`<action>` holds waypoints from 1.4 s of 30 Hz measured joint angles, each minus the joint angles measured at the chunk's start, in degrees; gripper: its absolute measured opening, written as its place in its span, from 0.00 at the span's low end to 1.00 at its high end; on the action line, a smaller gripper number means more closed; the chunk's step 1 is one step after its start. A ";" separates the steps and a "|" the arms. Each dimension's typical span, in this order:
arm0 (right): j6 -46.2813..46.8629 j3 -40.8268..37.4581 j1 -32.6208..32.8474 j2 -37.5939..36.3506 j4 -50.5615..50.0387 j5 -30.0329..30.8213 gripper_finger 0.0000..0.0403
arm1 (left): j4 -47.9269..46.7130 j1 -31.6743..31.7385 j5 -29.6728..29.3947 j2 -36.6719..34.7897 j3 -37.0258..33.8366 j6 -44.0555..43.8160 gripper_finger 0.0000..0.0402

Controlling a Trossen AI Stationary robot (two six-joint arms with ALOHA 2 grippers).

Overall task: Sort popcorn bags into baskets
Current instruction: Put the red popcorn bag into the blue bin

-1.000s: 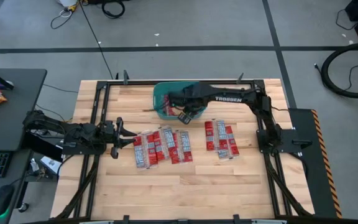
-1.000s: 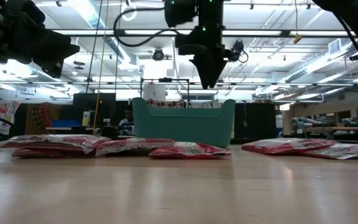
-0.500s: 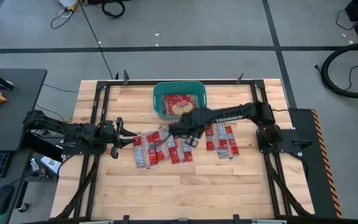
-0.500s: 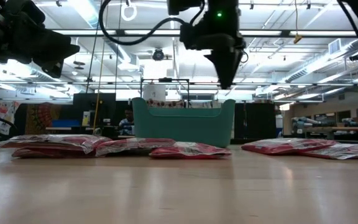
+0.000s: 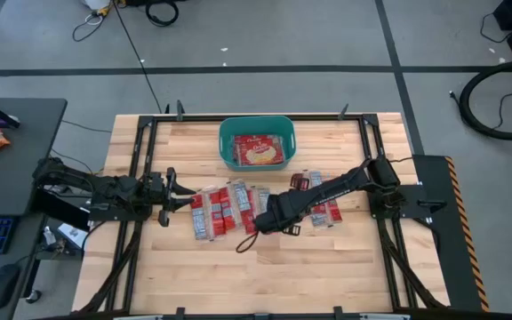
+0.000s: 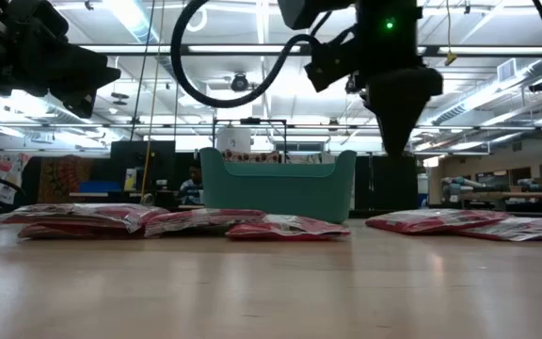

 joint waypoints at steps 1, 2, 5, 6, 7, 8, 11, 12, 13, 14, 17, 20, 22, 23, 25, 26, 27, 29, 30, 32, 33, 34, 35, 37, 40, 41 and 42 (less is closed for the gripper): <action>0.34 -0.31 0.43 0.00 0.37 -0.67 0.38 | 0.00 -0.02 -0.01 0.02 0.00 0.00 0.29; 0.40 -0.58 0.89 0.00 0.50 -1.24 0.38 | 0.00 -0.02 -0.02 0.02 0.02 0.00 0.29; -0.96 -2.25 2.49 -0.07 2.20 -1.52 0.38 | 0.00 0.00 0.00 0.02 0.02 0.00 0.29; -1.71 -3.13 3.03 -0.04 2.68 -1.44 0.38 | 0.00 -0.01 -0.01 0.01 0.01 0.00 0.29; -2.59 -4.14 3.45 -0.04 3.03 -1.25 0.38 | 0.00 -0.02 0.00 0.01 0.02 0.00 0.29; -2.91 -5.21 3.81 -0.04 3.76 -0.99 0.38 | 0.00 -0.02 -0.01 0.00 0.01 0.01 0.29; -1.80 -9.12 4.18 0.03 6.27 -1.15 0.38 | 0.00 -0.02 -0.01 0.00 0.02 0.00 0.29; -0.98 -10.19 4.16 0.04 6.72 -2.00 0.38 | 0.00 -0.02 -0.02 0.02 0.00 0.00 0.29; -0.24 -11.35 4.14 0.02 7.80 -3.09 0.38 | 0.00 0.00 0.00 0.00 0.00 0.00 0.29; 0.24 -12.48 4.10 0.00 8.78 -3.98 0.38 | 0.00 -0.01 -0.02 0.02 0.00 0.02 0.29; 0.32 -15.43 4.35 0.03 9.97 -4.74 0.41 | 0.00 -0.01 -0.01 0.01 0.01 0.01 0.29; 0.01 -17.67 4.36 0.02 10.39 -4.27 0.44 | 0.02 -0.01 0.00 0.00 0.01 0.00 0.29; -0.11 -18.74 4.32 0.02 10.82 -3.11 0.46 | 0.00 -0.01 -0.02 0.01 0.00 0.01 0.29; -0.11 -19.33 4.32 0.02 11.22 -2.59 0.47 | 0.00 0.00 -0.02 0.02 0.00 0.00 0.29; -0.10 -20.32 4.33 0.02 11.78 -1.79 0.49 | 0.00 -0.02 0.00 0.00 0.02 0.02 0.29; -0.13 -20.72 4.36 0.02 12.35 -1.51 0.49 | 0.00 -0.02 0.00 0.00 0.01 0.02 0.29; -0.25 -21.18 4.35 0.02 12.99 -1.37 0.49 | 0.00 -0.02 -0.01 0.00 0.01 0.01 0.29; -0.52 -21.78 4.34 -0.02 13.74 -1.16 0.49 | 0.00 -0.02 0.00 0.00 0.01 0.01 0.29; -0.51 -22.06 4.36 -0.11 14.26 -1.08 0.49 | 0.00 -0.02 -0.01 0.00 0.01 0.02 0.29; -0.55 -22.55 4.36 -0.17 15.02 -0.66 0.46 | 0.00 -0.01 0.00 0.01 0.01 0.00 0.29; -0.55 -22.74 4.40 -0.20 15.29 -0.32 0.44 | 0.00 -0.01 -0.01 0.01 0.01 0.01 0.29; -0.55 -22.87 4.42 -0.20 15.52 -0.03 0.42 | 0.00 -0.02 -0.01 0.00 0.02 0.00 0.29; -0.49 -22.98 4.43 -0.20 15.69 0.11 0.40 | 0.00 0.00 -0.02 0.02 0.00 0.02 0.29; 0.24 -23.04 4.40 -0.19 15.93 0.11 0.34 | 0.00 0.00 0.00 0.00 0.02 0.02 0.29; 1.90 -23.08 4.43 -0.08 16.24 0.11 0.24 | 0.00 -0.02 0.00 0.01 0.01 0.02 0.29; 2.41 -23.10 4.43 -0.04 16.31 0.11 0.21 | 0.00 0.00 -0.01 0.01 0.00 0.02 0.29; 2.77 -23.08 4.43 0.00 16.23 0.11 0.17 | 0.00 -0.02 0.00 0.01 0.01 0.01 0.29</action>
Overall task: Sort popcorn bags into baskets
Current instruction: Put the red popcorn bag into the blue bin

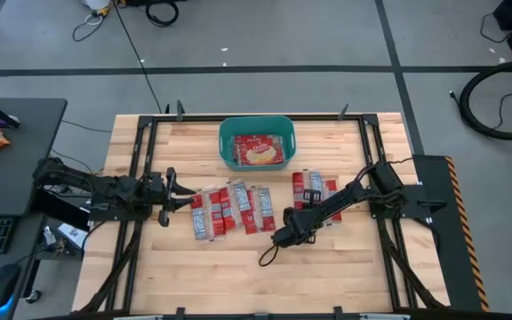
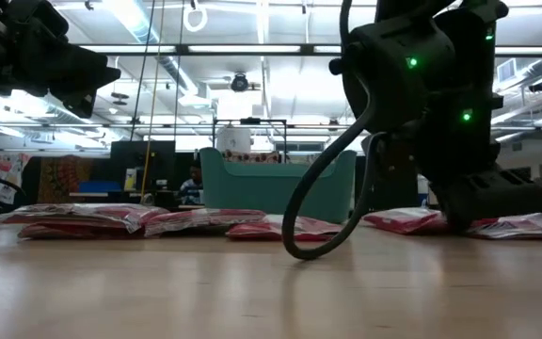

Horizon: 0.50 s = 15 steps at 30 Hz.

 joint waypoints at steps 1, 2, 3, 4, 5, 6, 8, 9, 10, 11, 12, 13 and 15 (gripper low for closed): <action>0.24 0.30 0.00 0.03 -0.80 -0.04 0.14 | 0.00 0.00 -0.02 0.01 0.01 0.00 0.29; 0.37 0.87 -0.04 0.08 -1.83 -0.04 0.11 | 0.00 -0.01 0.00 0.00 -0.01 -0.01 0.29; 0.37 1.59 -0.04 0.11 -3.16 -0.06 0.09 | 0.00 0.01 -0.01 -0.01 0.02 0.01 0.29; 0.37 2.51 -0.04 0.12 -4.86 -0.07 0.06 | 0.00 0.01 0.00 -0.01 0.00 0.00 0.29; 0.39 3.63 -0.05 0.13 -6.79 -0.06 0.04 | 0.00 0.02 0.00 0.01 -0.01 -0.01 0.29; 0.55 4.87 -0.11 0.13 -8.70 0.01 0.02 | 0.00 0.00 -0.01 -0.01 -0.01 0.00 0.29; 0.59 7.67 -0.13 0.13 -12.86 0.58 0.02 | 0.00 0.00 0.00 -0.01 -0.01 0.00 0.29; 0.84 9.14 -0.17 0.13 -14.66 1.32 0.03 | 0.00 0.01 0.00 -0.01 -0.01 0.01 0.29; 1.33 10.68 -0.18 0.13 -16.47 2.40 0.03 | 0.00 0.01 -0.01 -0.01 0.01 -0.01 0.29; 2.03 12.37 -0.16 0.13 -18.51 3.63 0.04 | 0.00 0.01 -0.02 0.01 0.00 0.00 0.29; 2.57 14.13 -0.12 0.13 -20.63 4.86 0.05 | 0.00 -0.01 -0.02 -0.01 0.01 -0.01 0.29; 2.91 15.84 -0.02 0.12 -21.66 5.86 0.05 | 0.00 0.01 -0.02 -0.01 0.01 -0.01 0.29; 1.27 18.53 0.12 -0.50 -20.56 7.43 0.04 | 0.00 0.02 -0.01 0.01 -0.01 0.02 0.29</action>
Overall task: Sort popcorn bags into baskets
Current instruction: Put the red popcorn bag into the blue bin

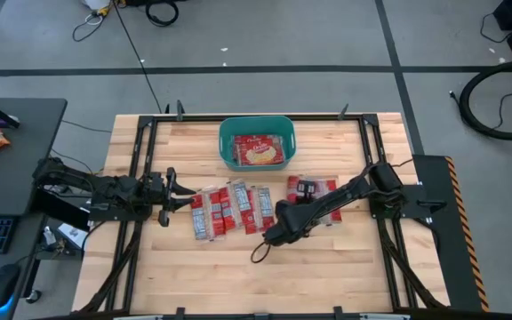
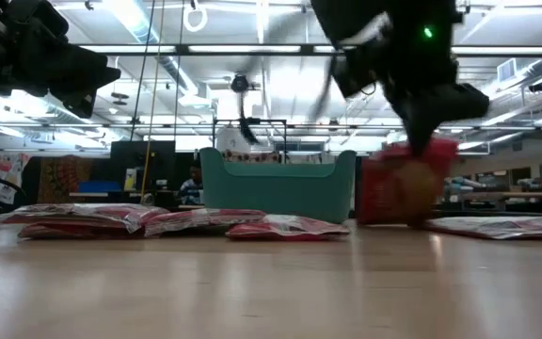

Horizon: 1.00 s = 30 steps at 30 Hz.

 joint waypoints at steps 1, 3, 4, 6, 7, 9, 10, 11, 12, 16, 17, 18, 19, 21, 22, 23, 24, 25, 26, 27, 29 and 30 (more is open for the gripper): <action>-0.87 1.50 0.16 -0.30 -0.67 1.54 0.03 | 0.00 0.00 -0.01 -0.02 0.02 0.00 0.29; -1.61 5.06 0.19 -0.79 -0.60 5.14 0.02 | -0.09 -0.02 0.01 0.00 0.00 -0.02 0.29; -2.31 6.41 0.18 -1.16 -0.24 6.50 0.02 | -0.04 0.00 0.00 0.00 0.00 0.00 0.29; -4.10 9.34 -0.15 -1.58 0.32 8.06 0.02 | -0.21 -0.01 0.00 -0.02 0.02 -0.01 0.29; -4.56 10.87 -0.38 -1.84 0.85 8.78 0.02 | -0.26 0.00 0.00 0.00 0.00 -0.01 0.29; -4.66 13.74 -0.95 -2.35 0.83 10.36 0.03 | 0.06 -0.01 -0.01 0.00 0.01 -0.02 0.29; -4.70 15.25 -1.25 -2.41 0.80 11.17 0.03 | -0.08 -0.01 -0.01 0.00 0.01 -0.02 0.29; -4.78 16.77 -1.53 -2.41 0.89 12.04 0.03 | -0.03 -0.01 0.01 -0.01 0.02 -0.01 0.29; -4.80 18.19 -1.86 -2.41 1.10 13.01 0.03 | 0.11 -0.01 -0.01 -0.02 0.01 -0.02 0.29; -5.23 23.39 -3.35 -2.41 3.18 17.71 0.02 | -0.02 -0.02 -0.01 -0.02 0.02 -0.02 0.29; -5.25 24.49 -3.78 -2.41 3.34 19.23 0.02 | -0.04 -0.02 -0.01 -0.02 0.02 -0.02 0.29; -5.31 25.57 -4.27 -2.41 3.69 20.70 0.02 | -0.04 -0.02 -0.01 -0.02 0.01 -0.02 0.29; -5.55 26.50 -4.85 -2.41 4.39 22.06 0.02 | -0.03 -0.01 -0.01 -0.02 0.01 -0.01 0.29; -5.72 27.89 -6.18 -2.41 5.49 23.70 0.02 | -0.04 -0.02 -0.01 -0.02 0.01 -0.01 0.29; -5.70 28.34 -6.98 -2.41 6.23 23.98 0.02 | -0.03 -0.01 -0.01 -0.02 0.02 -0.02 0.29; -5.70 28.56 -7.83 -2.41 7.57 24.02 0.02 | -0.02 -0.01 -0.01 -0.02 0.01 -0.02 0.29; -5.76 28.74 -8.75 -2.41 9.04 23.95 0.02 | -0.03 -0.02 -0.01 -0.02 0.02 -0.02 0.29; -6.21 28.79 -9.71 -2.41 10.64 23.65 0.02 | -0.02 -0.02 -0.01 -0.02 0.02 -0.02 0.29; -6.92 28.79 -10.71 -2.41 12.44 22.76 0.02 | -0.02 0.00 -0.01 -0.02 0.00 -0.02 0.29; -7.80 28.72 -11.70 -2.41 14.24 21.78 0.02 | -0.02 -0.01 -0.01 -0.02 0.01 -0.01 0.29; -9.92 28.28 -13.69 -2.41 18.16 19.72 0.02 | -0.02 -0.02 0.00 -0.02 0.02 -0.02 0.29; -11.09 28.14 -14.68 -2.41 19.80 18.81 0.02 | -0.02 -0.01 -0.01 -0.02 0.00 -0.02 0.29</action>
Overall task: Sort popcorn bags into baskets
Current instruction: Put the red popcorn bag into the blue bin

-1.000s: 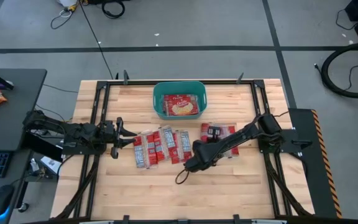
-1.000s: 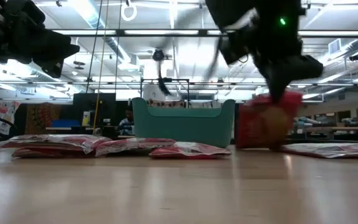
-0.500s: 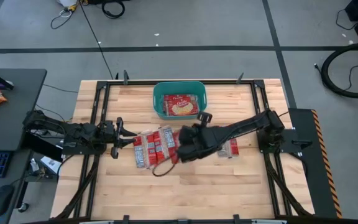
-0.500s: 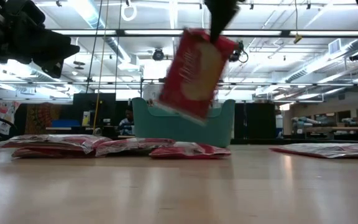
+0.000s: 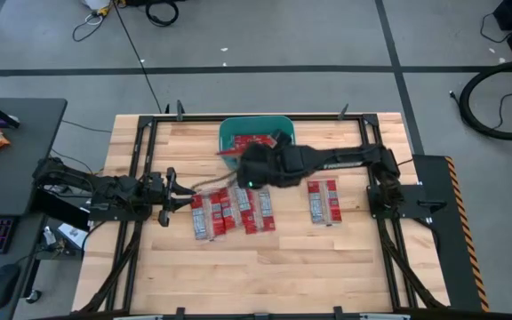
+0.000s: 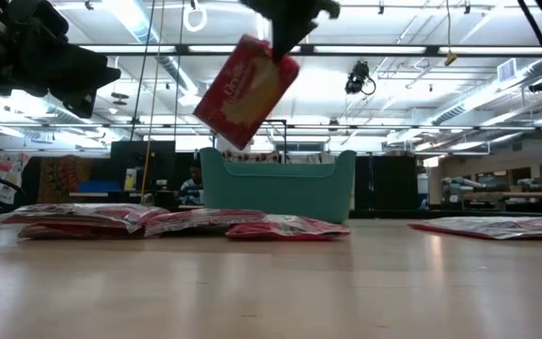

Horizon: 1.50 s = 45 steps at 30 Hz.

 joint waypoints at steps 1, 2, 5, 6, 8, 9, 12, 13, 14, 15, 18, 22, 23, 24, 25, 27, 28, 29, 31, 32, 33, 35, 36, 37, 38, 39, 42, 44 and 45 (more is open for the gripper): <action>-0.93 -0.10 -0.90 0.02 1.59 -0.80 0.02 | 0.00 0.00 0.00 0.00 0.01 0.01 0.29; -1.67 -0.11 -1.77 0.02 2.90 -1.37 0.02 | 0.00 0.01 0.02 0.00 0.02 0.00 0.29; -2.87 -0.11 -4.44 0.02 5.95 -4.19 0.02 | 0.00 -0.01 0.00 0.00 0.00 0.00 0.29; -2.77 -0.11 -5.26 0.02 6.24 -5.57 0.02 | 0.00 0.00 0.00 0.00 0.00 0.00 0.29; -1.44 -0.11 -6.87 0.02 6.27 -8.65 0.02 | 0.00 0.00 0.01 0.00 0.00 0.00 0.29; -0.66 -0.11 -7.63 0.02 6.15 -10.13 0.02 | 0.00 0.00 0.00 0.00 0.00 0.00 0.29; 1.30 -1.79 -9.36 0.02 6.58 -13.86 0.02 | 0.00 -0.01 0.00 0.00 0.01 0.01 0.29; 1.49 -2.54 -9.92 0.05 6.49 -14.91 0.02 | 0.00 0.01 0.00 0.00 0.00 0.00 0.29; 1.53 -3.33 -10.51 0.07 6.54 -16.07 0.02 | 0.00 0.01 0.00 0.00 0.02 0.02 0.29; 1.56 -4.34 -11.18 0.07 7.00 -17.44 0.02 | 0.00 0.00 0.01 0.00 0.01 0.01 0.29; 1.79 -8.02 -13.50 0.07 9.55 -22.66 0.02 | 0.02 0.01 0.00 0.00 0.00 0.02 0.29; 1.61 -12.74 -16.16 0.07 13.36 -24.76 0.02 | 0.00 0.01 0.00 0.00 0.02 0.00 0.29; 1.61 -13.54 -16.68 0.07 13.32 -24.75 0.02 | 0.00 -0.01 0.00 0.00 0.00 0.00 0.29; 1.61 -14.19 -17.23 0.07 13.42 -24.78 0.03 | 0.02 0.01 0.00 0.00 0.00 0.00 0.29; 1.70 -14.69 -17.77 0.07 13.44 -24.87 0.04 | 0.02 -0.01 0.00 0.00 0.00 0.02 0.29; 1.78 -15.40 -18.75 0.07 12.65 -25.17 0.06 | 0.02 0.00 0.01 0.00 0.01 0.01 0.29; 1.77 -15.57 -19.19 0.07 11.96 -25.19 0.08 | 0.02 0.01 0.01 0.00 0.01 0.01 0.29; 1.70 -15.61 -19.63 0.07 10.94 -25.17 0.10 | 0.02 -0.01 0.02 0.00 0.01 0.00 0.29; 1.58 -15.61 -20.53 0.07 8.63 -25.17 0.14 | 0.02 0.01 0.01 0.00 0.00 0.00 0.29; 1.64 -15.61 -20.93 0.07 7.43 -25.17 0.16 | 0.02 0.00 0.00 0.00 0.00 0.01 0.29; 1.77 -15.61 -21.30 0.07 6.14 -25.15 0.18 | 0.02 0.00 0.02 0.00 0.01 0.00 0.29; 2.11 -15.53 -21.89 0.07 3.49 -25.20 0.23 | 0.02 0.01 0.02 0.00 0.02 0.00 0.29; 2.69 -15.25 -22.06 0.07 1.77 -25.64 0.25 | 0.02 0.01 0.01 0.00 0.01 0.00 0.29; 3.17 -15.01 -22.09 0.07 0.41 -26.31 0.27 | 0.02 0.01 0.00 0.00 0.01 0.02 0.29; 3.49 -14.85 -22.08 0.07 -0.34 -26.75 0.29 | 0.02 0.01 0.00 0.00 0.00 0.01 0.29; 3.55 -14.69 -21.80 0.07 -0.75 -26.98 0.31 | 0.02 0.00 0.01 0.00 0.01 0.01 0.29; 2.40 -14.16 -19.91 -0.03 -1.58 -26.91 0.35 | 0.02 -0.01 0.00 0.00 0.00 0.00 0.29; 0.10 -14.06 -17.96 -0.15 0.50 -27.55 0.36 | 0.02 0.00 0.00 0.00 0.00 0.00 0.29; -1.08 -14.06 -16.82 -0.15 1.39 -28.08 0.36 | 0.02 0.00 0.01 0.00 0.01 0.00 0.29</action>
